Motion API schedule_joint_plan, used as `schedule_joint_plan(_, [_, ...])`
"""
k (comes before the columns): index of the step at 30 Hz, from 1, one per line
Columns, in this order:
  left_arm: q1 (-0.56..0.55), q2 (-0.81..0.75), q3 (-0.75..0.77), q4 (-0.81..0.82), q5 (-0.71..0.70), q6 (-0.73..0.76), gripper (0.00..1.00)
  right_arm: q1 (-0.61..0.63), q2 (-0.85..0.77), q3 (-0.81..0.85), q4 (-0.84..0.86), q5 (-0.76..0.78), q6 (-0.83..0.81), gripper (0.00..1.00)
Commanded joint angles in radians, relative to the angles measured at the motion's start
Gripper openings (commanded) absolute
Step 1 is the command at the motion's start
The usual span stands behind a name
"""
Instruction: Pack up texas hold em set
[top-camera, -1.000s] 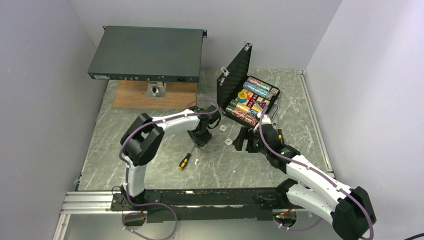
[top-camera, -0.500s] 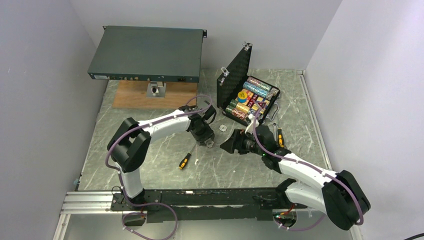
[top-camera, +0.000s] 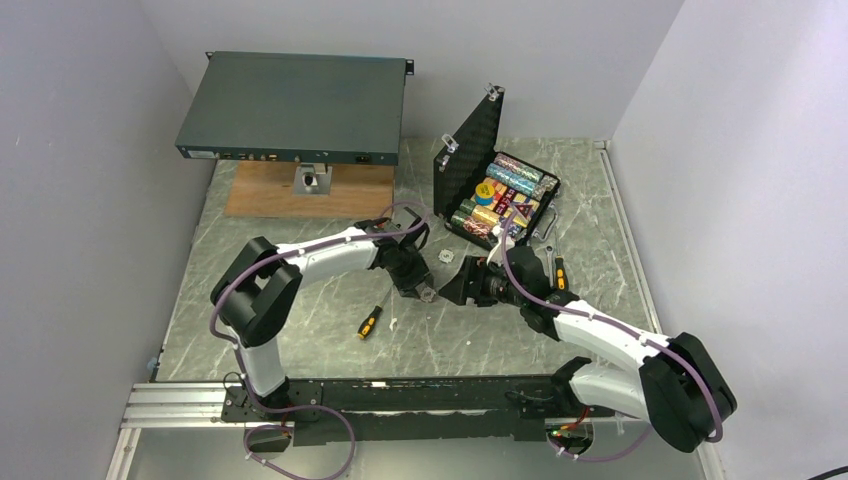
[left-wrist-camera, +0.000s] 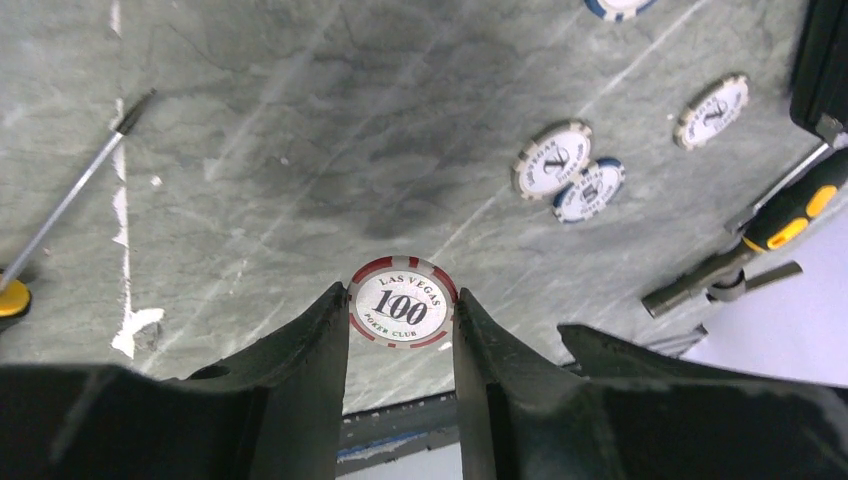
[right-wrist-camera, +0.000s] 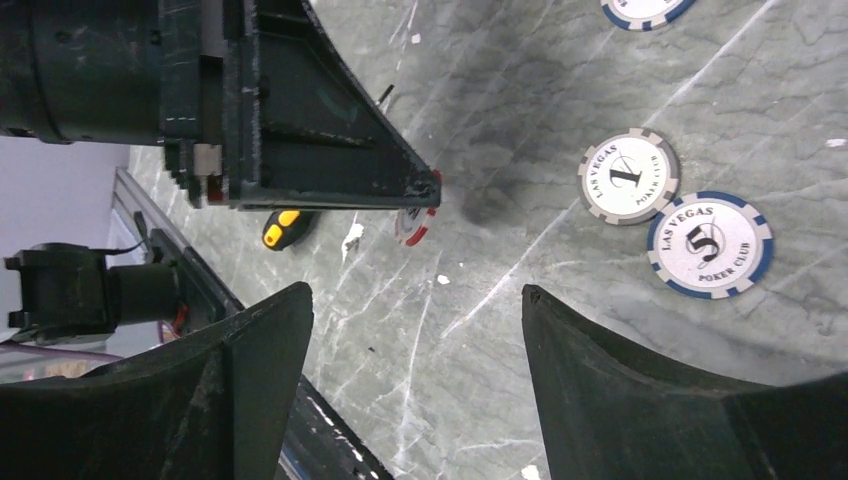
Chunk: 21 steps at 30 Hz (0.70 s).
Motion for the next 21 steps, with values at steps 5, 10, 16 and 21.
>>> schedule_joint_plan(5, [0.015,-0.091,-0.060,0.157,0.166,-0.001,0.30,0.002,0.029,0.046,0.040,0.055,-0.097,0.77])
schedule_joint_plan(10, [0.016,-0.093,-0.055,0.166,0.171,0.001,0.30,0.008,0.095,0.058,0.091,0.059,-0.079,0.75])
schedule_joint_plan(16, [0.016,-0.084,-0.052,0.179,0.179,-0.004,0.31,0.062,0.125,0.082,0.094,0.105,-0.054,0.71])
schedule_joint_plan(21, [0.019,-0.080,-0.047,0.170,0.174,0.000,0.32,0.085,0.128,0.067,0.124,0.134,-0.035,0.67])
